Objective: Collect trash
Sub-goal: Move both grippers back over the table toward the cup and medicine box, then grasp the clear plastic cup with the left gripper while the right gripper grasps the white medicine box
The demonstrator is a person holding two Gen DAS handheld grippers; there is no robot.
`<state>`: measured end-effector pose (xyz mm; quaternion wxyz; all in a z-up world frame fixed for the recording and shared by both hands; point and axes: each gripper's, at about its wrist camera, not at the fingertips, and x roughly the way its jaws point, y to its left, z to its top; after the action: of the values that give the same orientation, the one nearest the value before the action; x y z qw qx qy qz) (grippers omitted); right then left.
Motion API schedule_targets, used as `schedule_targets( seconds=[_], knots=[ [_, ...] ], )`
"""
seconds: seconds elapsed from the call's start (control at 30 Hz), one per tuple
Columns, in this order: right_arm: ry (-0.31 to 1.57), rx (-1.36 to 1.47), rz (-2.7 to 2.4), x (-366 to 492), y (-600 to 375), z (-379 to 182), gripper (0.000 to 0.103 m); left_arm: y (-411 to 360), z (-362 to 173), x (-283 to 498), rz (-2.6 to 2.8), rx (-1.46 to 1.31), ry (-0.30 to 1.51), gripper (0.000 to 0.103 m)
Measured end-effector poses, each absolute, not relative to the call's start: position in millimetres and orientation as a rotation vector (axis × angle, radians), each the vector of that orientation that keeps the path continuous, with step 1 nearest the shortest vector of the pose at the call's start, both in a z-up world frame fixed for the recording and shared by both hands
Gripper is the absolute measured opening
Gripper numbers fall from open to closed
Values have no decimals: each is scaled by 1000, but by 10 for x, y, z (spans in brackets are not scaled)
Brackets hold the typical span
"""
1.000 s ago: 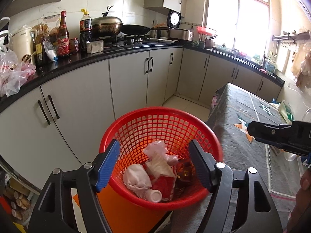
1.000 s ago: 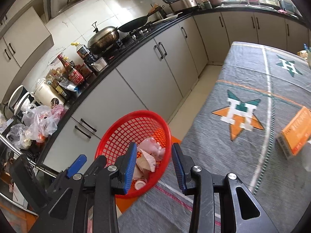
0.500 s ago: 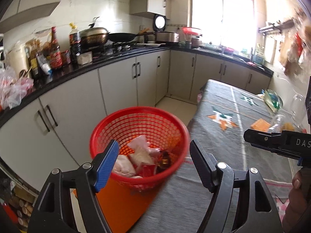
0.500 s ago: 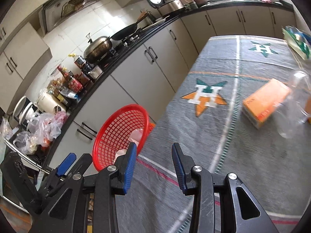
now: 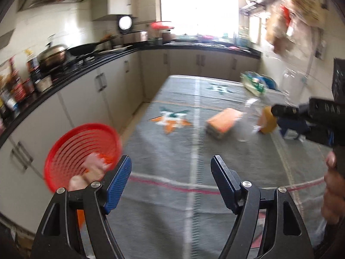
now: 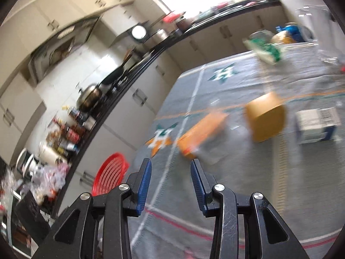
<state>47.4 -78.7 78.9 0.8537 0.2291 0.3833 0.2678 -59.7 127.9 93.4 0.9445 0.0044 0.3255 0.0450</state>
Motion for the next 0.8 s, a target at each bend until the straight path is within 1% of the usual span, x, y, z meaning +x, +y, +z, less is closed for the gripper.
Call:
schedule_targets(
  seconds=[0.03, 0.17, 0.23, 0.3, 0.4, 0.53, 0.7, 0.77, 0.8],
  knots=[
    [795, 497, 537, 497, -940, 808, 42, 1170, 936, -553, 67, 27, 667, 78],
    [766, 526, 451, 590, -1372, 867, 46, 823, 987, -325, -50, 76, 679, 81],
    [755, 545, 405, 658, -1594, 887, 48, 682, 1012, -141, -113, 88, 692, 85],
    [746, 555, 360, 717, -1800, 887, 48, 569, 1001, 49, -146, 109, 715, 87],
    [728, 598, 297, 768, -2097, 799, 49, 430, 968, 378, -179, 140, 744, 87],
    [751, 691, 270, 842, -2428, 631, 50, 360, 822, 847, -224, 135, 813, 87],
    [747, 749, 193, 859, -2719, 532, 50, 203, 617, 1169, -250, 141, 861, 87],
    [755, 754, 158, 891, -2778, 471, 51, 126, 563, 1215, -258, 145, 858, 78],
    [763, 758, 150, 918, -2797, 431, 51, 96, 546, 1212, -258, 147, 853, 58]
  ],
)
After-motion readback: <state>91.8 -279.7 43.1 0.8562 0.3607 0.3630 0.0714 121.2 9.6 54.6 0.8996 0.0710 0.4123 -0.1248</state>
